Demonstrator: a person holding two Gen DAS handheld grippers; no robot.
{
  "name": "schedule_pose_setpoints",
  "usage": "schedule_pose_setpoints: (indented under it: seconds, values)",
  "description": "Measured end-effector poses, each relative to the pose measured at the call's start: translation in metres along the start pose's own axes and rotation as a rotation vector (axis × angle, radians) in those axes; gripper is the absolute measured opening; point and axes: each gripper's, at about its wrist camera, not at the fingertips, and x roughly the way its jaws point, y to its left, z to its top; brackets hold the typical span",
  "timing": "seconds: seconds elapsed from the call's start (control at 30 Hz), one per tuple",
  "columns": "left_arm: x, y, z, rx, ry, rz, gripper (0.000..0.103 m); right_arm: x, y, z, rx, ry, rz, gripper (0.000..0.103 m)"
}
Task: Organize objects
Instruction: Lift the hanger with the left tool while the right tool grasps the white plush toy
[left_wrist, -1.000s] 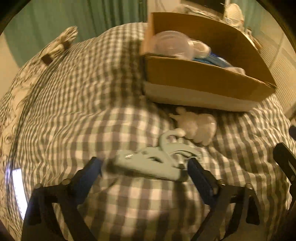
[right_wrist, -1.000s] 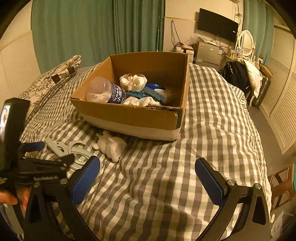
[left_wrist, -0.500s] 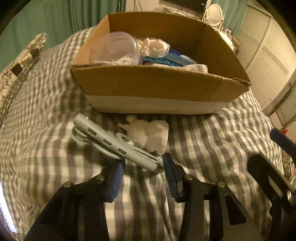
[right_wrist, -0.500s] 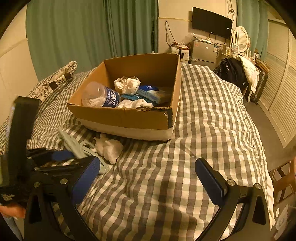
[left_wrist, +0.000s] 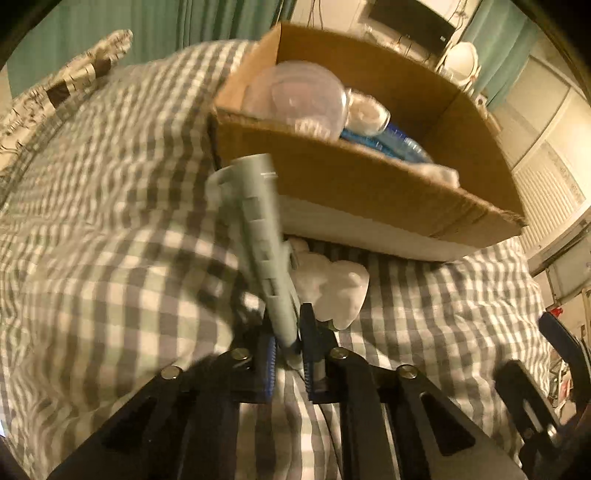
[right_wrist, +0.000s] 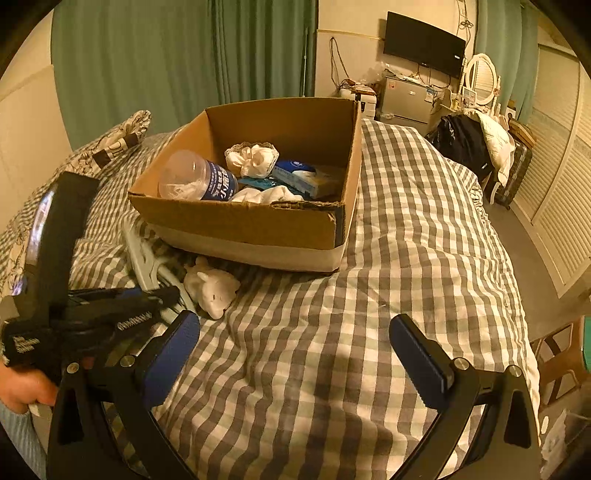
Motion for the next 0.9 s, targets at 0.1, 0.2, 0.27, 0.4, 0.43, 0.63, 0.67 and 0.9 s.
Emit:
schedule_pose_setpoints:
  seconds: [0.1,0.2,0.27,0.4,0.43,0.63,0.67,0.9]
  values:
    - [-0.026,0.002,-0.005,0.01,-0.067,0.013,0.008,0.0,0.003,0.0,-0.011,-0.001,0.013,0.103]
    - [-0.051,0.009,-0.005,-0.005,-0.132,0.034,0.008,0.004,0.011,0.002,-0.029,0.015,0.049,0.103]
    - [-0.066,0.019,-0.002,-0.004,-0.165,0.065,0.008,0.01,0.02,0.005,-0.039,0.036,0.078,0.103]
    - [-0.081,0.035,0.011,-0.023,-0.212,0.114,0.008,0.032,0.041,0.012,-0.033,0.099,0.119,0.103]
    - [-0.082,0.04,0.014,-0.025,-0.221,0.125,0.008,0.041,0.045,0.014,-0.022,0.115,0.121,0.103]
    - [-0.067,0.066,0.027,-0.031,-0.228,0.145,0.008,0.087,0.062,0.022,0.043,0.161,0.085,0.103]
    - [-0.065,0.066,0.026,-0.03,-0.225,0.146,0.008,0.093,0.065,0.022,0.045,0.166,0.081,0.103]
    - [-0.051,0.069,0.023,-0.028,-0.21,0.134,0.008,0.126,0.068,0.025,0.112,0.187,0.081,0.102]
